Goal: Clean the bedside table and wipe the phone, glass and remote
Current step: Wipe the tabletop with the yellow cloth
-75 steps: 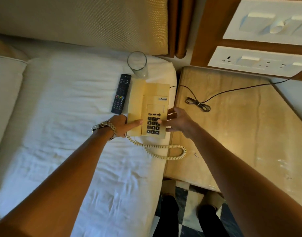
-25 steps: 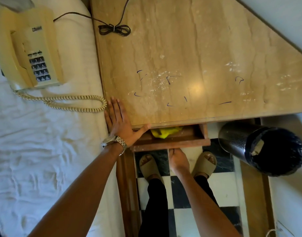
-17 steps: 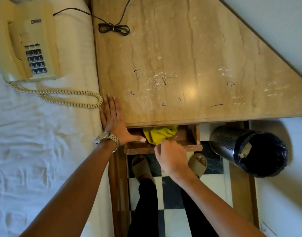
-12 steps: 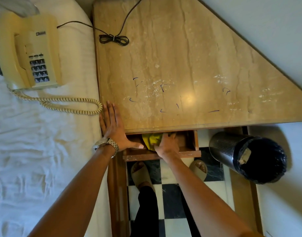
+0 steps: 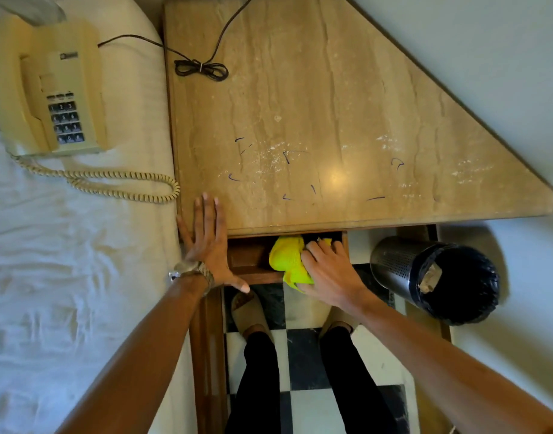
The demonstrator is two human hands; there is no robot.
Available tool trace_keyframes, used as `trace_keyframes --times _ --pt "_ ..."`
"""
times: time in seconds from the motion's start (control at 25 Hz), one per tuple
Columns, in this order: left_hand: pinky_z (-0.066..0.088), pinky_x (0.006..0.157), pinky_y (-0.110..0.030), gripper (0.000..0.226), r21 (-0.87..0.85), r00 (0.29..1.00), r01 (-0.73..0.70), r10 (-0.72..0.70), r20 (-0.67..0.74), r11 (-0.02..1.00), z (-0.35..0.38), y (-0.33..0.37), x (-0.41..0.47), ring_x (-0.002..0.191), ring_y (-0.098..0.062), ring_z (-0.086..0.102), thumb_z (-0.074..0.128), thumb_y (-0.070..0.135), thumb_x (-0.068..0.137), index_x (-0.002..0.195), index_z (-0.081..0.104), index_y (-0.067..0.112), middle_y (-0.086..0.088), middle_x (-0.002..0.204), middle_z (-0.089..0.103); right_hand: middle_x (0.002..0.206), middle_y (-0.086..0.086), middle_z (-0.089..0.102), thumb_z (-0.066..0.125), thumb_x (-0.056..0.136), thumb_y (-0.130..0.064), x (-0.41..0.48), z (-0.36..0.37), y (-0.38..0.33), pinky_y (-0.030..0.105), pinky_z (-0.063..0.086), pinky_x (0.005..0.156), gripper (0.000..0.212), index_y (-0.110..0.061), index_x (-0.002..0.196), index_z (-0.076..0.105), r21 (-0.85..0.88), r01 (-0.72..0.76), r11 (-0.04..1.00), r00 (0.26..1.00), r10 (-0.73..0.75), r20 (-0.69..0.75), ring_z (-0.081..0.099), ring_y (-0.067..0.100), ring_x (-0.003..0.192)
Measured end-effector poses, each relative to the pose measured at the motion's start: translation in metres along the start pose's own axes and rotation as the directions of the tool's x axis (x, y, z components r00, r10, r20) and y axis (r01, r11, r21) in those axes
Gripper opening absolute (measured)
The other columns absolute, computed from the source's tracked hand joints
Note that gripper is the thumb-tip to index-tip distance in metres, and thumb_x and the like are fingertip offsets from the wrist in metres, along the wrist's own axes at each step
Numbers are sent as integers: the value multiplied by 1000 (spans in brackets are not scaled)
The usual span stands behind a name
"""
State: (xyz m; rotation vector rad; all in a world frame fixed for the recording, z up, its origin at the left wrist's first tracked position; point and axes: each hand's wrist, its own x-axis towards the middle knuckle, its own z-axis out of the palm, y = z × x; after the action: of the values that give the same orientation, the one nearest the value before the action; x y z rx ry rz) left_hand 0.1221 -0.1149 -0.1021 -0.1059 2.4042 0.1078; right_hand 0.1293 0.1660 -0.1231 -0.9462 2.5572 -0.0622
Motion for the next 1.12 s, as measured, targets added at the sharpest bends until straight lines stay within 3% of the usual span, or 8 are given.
trace_keyframes --times 0.2,0.32,0.4,0.52,0.64,0.8,1.0,1.12 --pt "-1 119 -70 190 -24 995 101 -101 -9 995 24 30 -19 151 -49 -15 86 79 24 153 -26 -3 -26 161 -28 108 9 62 85 62 -17 -10 -3 13 50 47 85 49 -12 105 62 -211 312 926 947 -322 -14 59 31 99" --pt "19 116 -74 171 -41 995 92 -93 -26 995 28 40 -21 150 -54 10 98 55 26 158 5 -3 -27 166 1 112 6 64 77 67 -14 -16 12 8 47 40 89 44 -16 107 58 -276 439 855 873 -478 -95 61 26 104" --pt "14 117 -72 167 7 991 97 -96 -97 995 16 35 -9 149 -55 10 97 51 27 157 8 -3 -28 164 7 112 4 68 79 67 -16 -7 6 14 44 39 89 42 -19 104 60 -317 423 849 855 -489 -169 65 23 104" --pt "2 121 -67 151 -81 942 169 -185 -278 982 -12 32 20 151 -53 6 96 35 43 157 6 -4 -30 165 4 107 1 72 77 77 -15 23 -35 15 39 36 86 25 -22 98 65 -275 322 906 829 -410 -381 68 22 97" --pt "16 121 -67 139 -21 932 91 -93 -350 996 -29 29 33 152 -51 10 95 34 52 157 13 -7 -31 165 10 107 4 64 73 78 -22 46 -88 3 40 33 80 28 -20 97 53 111 200 973 831 -109 -546 54 26 97" --pt "3 124 -62 179 -21 979 4 -8 -202 1000 -44 10 31 153 -45 -12 85 80 31 157 -11 -2 -24 164 -19 97 2 51 70 60 -10 48 -155 11 48 41 72 30 -10 87 57 719 -8 695 857 374 -353 43 23 92" --pt "-6 124 -58 192 -65 986 -58 48 -158 996 -58 -26 57 151 -42 -25 58 103 15 154 -28 2 -21 160 -36 94 -8 51 77 73 -17 34 -182 -18 26 39 72 26 -23 78 52 815 169 554 822 377 -427 46 20 97" --pt "-11 122 -56 191 -137 985 -118 98 -143 984 -62 -25 66 149 -38 -32 53 104 13 152 -32 6 -19 157 -43 99 -10 51 75 75 -12 34 -190 -10 28 43 71 24 -22 82 54 817 153 556 798 419 -434 52 23 94"
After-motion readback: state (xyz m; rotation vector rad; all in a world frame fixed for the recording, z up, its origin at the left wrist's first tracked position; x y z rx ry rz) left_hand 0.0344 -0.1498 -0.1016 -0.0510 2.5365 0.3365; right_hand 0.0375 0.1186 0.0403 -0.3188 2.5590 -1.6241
